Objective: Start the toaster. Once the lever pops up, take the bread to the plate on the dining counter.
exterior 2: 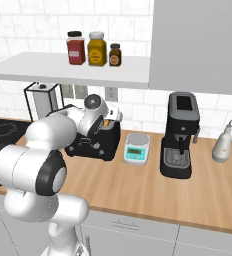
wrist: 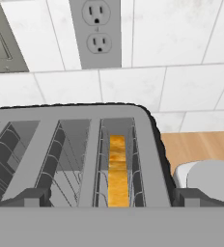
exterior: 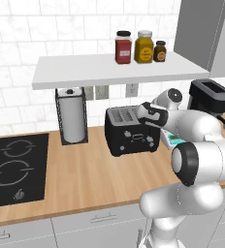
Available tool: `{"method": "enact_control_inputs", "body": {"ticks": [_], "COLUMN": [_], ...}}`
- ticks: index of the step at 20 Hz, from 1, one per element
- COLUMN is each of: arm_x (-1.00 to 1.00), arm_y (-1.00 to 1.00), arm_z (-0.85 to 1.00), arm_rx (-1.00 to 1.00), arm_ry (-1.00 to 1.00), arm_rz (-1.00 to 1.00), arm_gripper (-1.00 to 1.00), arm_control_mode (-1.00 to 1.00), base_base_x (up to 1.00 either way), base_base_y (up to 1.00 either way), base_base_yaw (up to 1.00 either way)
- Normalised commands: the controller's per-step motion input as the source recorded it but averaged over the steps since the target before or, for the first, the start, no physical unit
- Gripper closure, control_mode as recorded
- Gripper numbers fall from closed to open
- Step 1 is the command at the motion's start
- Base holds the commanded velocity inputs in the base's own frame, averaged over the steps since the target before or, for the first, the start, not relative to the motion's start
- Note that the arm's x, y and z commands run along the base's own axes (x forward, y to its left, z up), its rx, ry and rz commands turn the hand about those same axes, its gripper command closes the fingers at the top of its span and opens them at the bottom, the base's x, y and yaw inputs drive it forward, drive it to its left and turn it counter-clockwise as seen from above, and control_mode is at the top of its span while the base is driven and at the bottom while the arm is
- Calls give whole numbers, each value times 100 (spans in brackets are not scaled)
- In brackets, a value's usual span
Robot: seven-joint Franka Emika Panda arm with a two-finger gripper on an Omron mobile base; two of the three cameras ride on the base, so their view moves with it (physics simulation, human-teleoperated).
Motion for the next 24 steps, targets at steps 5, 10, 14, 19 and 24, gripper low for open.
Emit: {"method": "enact_control_inputs", "body": {"ticks": [5, 10, 14, 19, 24], "arm_x": [0, 0, 0, 0, 0], "arm_y": [0, 0, 0, 0, 0], "arm_z": [0, 0, 0, 0, 0], "arm_rx": [0, 0, 0, 0, 0], "arm_ry": [0, 0, 0, 0, 0], "arm_rz": [0, 0, 0, 0, 0], "arm_gripper": [-100, -100, -100, -100, -100], "arm_control_mode": [-100, -100, -100, -100, -100], "base_base_x": [0, 0, 0, 0, 0], "base_base_y": [0, 0, 0, 0, 0], "base_base_yaw": [0, 0, 0, 0, 0]}}
